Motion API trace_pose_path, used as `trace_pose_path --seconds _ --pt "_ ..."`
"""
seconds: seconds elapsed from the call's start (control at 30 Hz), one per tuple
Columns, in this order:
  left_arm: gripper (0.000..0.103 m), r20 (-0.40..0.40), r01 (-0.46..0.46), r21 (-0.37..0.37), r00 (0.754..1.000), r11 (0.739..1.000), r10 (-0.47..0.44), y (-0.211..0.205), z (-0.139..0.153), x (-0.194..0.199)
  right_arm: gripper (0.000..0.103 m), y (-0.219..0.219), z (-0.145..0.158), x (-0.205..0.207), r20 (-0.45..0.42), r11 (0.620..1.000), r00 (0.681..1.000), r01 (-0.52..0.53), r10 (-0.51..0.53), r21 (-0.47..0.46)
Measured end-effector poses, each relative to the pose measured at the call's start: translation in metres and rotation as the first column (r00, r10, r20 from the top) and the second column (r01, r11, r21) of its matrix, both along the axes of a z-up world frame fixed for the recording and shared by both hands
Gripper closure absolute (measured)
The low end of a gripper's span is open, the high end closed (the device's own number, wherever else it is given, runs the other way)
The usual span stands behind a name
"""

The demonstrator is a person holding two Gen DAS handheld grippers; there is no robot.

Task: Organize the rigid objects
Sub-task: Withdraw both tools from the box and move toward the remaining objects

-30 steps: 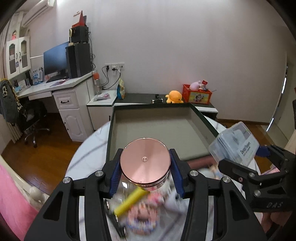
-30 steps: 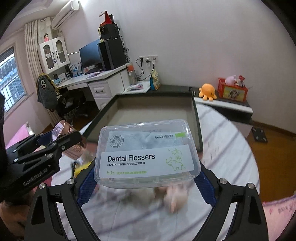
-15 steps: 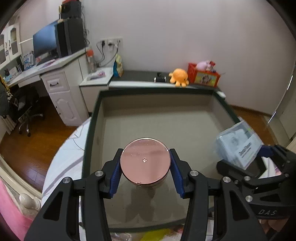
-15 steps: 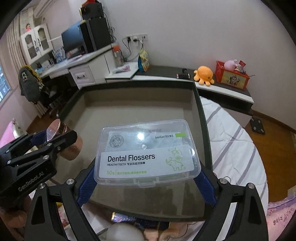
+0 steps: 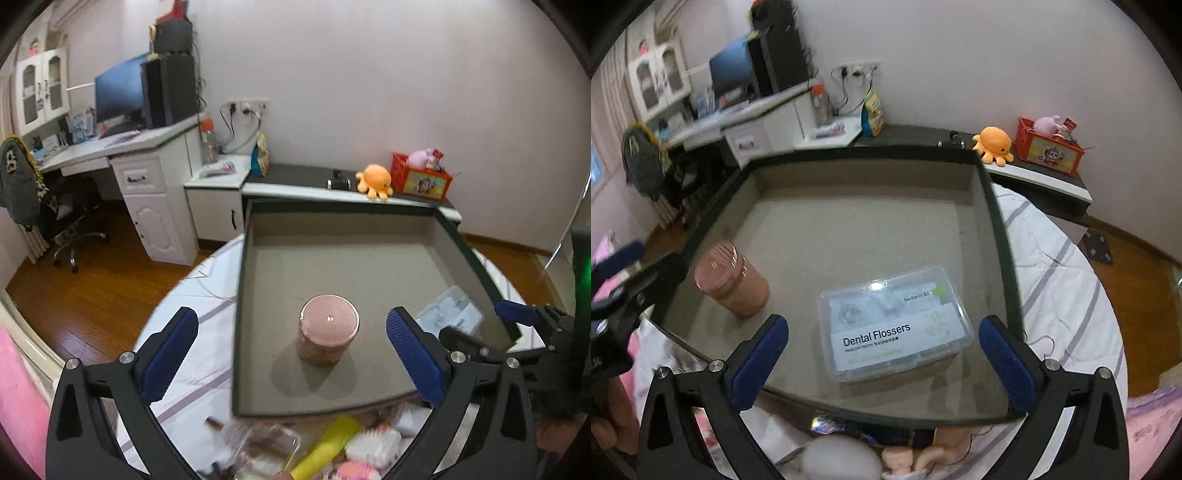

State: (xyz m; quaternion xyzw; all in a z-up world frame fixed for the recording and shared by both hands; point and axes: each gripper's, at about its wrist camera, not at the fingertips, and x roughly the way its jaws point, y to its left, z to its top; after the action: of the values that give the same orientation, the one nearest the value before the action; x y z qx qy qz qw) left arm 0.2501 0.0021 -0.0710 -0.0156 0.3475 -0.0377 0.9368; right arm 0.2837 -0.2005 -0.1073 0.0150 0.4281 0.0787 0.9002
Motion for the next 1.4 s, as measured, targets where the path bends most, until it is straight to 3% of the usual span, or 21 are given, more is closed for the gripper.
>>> trace_pose_path --seconds 0.17,0.4,0.8,1.13,1.4 --pt "0.0 0.058 -0.02 -0.02 0.998 1.0 0.021 0.012 0.021 -0.036 0.0 -0.004 0.026 -0.029 0.068 0.999 0.997 0.029 -0.031 0.034" --pt "0.0 0.126 -0.03 0.012 0.992 0.999 0.029 0.006 0.042 -0.089 0.0 -0.001 0.06 -0.079 0.163 0.998 0.985 0.048 -0.054 0.043" --pt "0.0 0.221 -0.072 0.013 0.973 0.997 0.067 0.006 0.067 -0.169 0.0 -0.003 0.112 -0.188 0.362 0.988 0.92 0.15 -0.151 0.031" --pt "0.0 0.197 -0.06 0.008 0.979 0.998 0.057 -0.001 0.054 -0.219 0.0 -0.007 0.108 -0.254 0.383 0.982 0.905 0.187 -0.184 0.03" --pt "0.0 0.216 -0.056 0.019 0.975 0.998 0.05 -0.007 0.058 -0.238 0.0 -0.009 0.109 -0.267 0.387 0.981 0.903 0.189 -0.186 0.03"
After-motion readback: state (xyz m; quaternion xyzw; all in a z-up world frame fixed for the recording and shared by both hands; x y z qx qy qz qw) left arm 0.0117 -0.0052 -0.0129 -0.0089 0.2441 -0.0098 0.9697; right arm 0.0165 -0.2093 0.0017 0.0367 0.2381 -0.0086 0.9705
